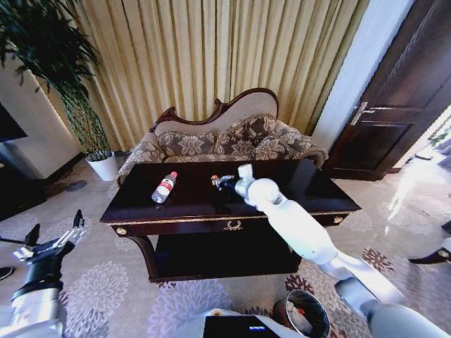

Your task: Move to the front of the table and place the trash on the table into the trash bin.

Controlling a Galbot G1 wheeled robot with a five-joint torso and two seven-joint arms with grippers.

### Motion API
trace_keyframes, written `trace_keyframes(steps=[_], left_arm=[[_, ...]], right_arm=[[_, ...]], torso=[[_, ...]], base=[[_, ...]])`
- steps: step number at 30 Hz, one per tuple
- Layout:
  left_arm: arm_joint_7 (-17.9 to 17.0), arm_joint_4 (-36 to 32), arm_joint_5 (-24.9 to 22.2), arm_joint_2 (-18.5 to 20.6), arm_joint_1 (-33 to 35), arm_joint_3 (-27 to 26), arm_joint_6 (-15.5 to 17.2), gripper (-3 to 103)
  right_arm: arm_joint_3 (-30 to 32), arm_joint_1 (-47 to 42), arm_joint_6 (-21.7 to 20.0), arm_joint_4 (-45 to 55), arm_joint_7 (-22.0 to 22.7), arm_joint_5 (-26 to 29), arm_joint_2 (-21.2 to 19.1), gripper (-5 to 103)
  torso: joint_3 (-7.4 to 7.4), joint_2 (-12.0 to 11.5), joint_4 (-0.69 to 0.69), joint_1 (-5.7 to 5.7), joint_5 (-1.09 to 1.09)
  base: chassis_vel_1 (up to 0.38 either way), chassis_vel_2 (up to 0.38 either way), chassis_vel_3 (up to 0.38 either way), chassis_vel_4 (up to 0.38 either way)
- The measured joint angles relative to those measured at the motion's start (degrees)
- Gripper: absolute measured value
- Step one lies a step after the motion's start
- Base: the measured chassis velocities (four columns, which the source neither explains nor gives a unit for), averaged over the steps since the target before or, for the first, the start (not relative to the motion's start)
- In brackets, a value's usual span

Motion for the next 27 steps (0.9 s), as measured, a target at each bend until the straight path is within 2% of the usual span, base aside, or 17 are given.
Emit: trace_keyframes(steps=[1, 3, 4, 6, 7, 8, 9, 12, 23, 27], left_arm=[[0.0, 0.0, 0.0, 0.0, 0.0, 0.0, 0.0, 100], [-0.1, 0.3, -0.5, 0.9, -0.5, -0.1, 0.0, 100], [-0.1, 0.3, -0.5, 0.9, -0.5, -0.1, 0.0, 100], [-0.2, 0.7, -0.8, 1.8, -1.0, -0.1, 0.0, 100], [-0.2, 0.7, -0.8, 1.8, -1.0, -0.1, 0.0, 100], [-0.2, 1.1, -0.8, 2.1, -1.3, 0.2, 0.1, 100], [-0.2, 1.1, -0.8, 2.1, -1.3, 0.2, 0.1, 100], [-0.2, 2.0, -0.8, 2.5, -1.6, 0.9, 0.2, 100], [0.0, 3.1, -1.0, 4.8, -2.0, 1.7, 0.2, 100], [0.0, 3.2, -1.2, 5.2, -2.0, 1.6, 0.2, 100]], right_arm=[[0.0, 0.0, 0.0, 0.0, 0.0, 0.0, 0.0, 7], [5.2, -1.2, 1.9, -0.1, 0.0, -3.3, -1.0, 7], [5.2, -1.2, 1.9, -0.1, 0.0, -3.3, -1.0, 7], [11.2, -3.8, 3.5, -0.3, 0.0, -5.9, -2.3, 7], [11.2, -3.8, 3.5, -0.3, 0.0, -5.9, -2.3, 7], [14.3, -6.4, 4.1, -0.2, 0.0, -6.8, -2.8, 7], [14.3, -6.4, 4.1, -0.2, 0.0, -6.8, -2.8, 7], [19.6, -12.6, 5.7, 0.7, 0.0, -9.8, -3.6, 7], [28.8, -21.8, 6.6, 9.1, 0.0, -10.2, -3.8, 7], [30.2, -22.9, 6.7, 10.0, 0.0, -10.1, -3.8, 7]], torso=[[0.00, 0.0, 0.00, 0.00, 0.00], [0.00, 0.0, 0.00, 0.00, 0.00], [0.00, 0.0, 0.00, 0.00, 0.00], [0.00, 0.0, -0.02, 0.00, 0.01], [0.00, 0.0, -0.02, 0.00, 0.01], [0.00, 0.0, -0.01, 0.00, 0.00], [0.00, 0.0, -0.01, 0.00, 0.00], [0.00, 0.0, -0.02, 0.00, 0.01], [0.00, 0.0, 0.00, 0.00, -0.01], [0.00, 0.0, 0.00, 0.00, -0.01]], base=[[0.000, 0.000, 0.000, 0.000], [0.000, 0.000, 0.000, 0.000], [0.000, 0.000, 0.000, 0.000], [0.000, 0.000, 0.000, 0.000], [0.000, 0.000, 0.000, 0.000], [0.000, 0.000, 0.000, 0.000], [0.000, 0.000, 0.000, 0.000], [0.000, 0.000, 0.000, 0.000], [0.000, 0.000, 0.000, 0.000], [0.000, 0.000, 0.000, 0.000]])
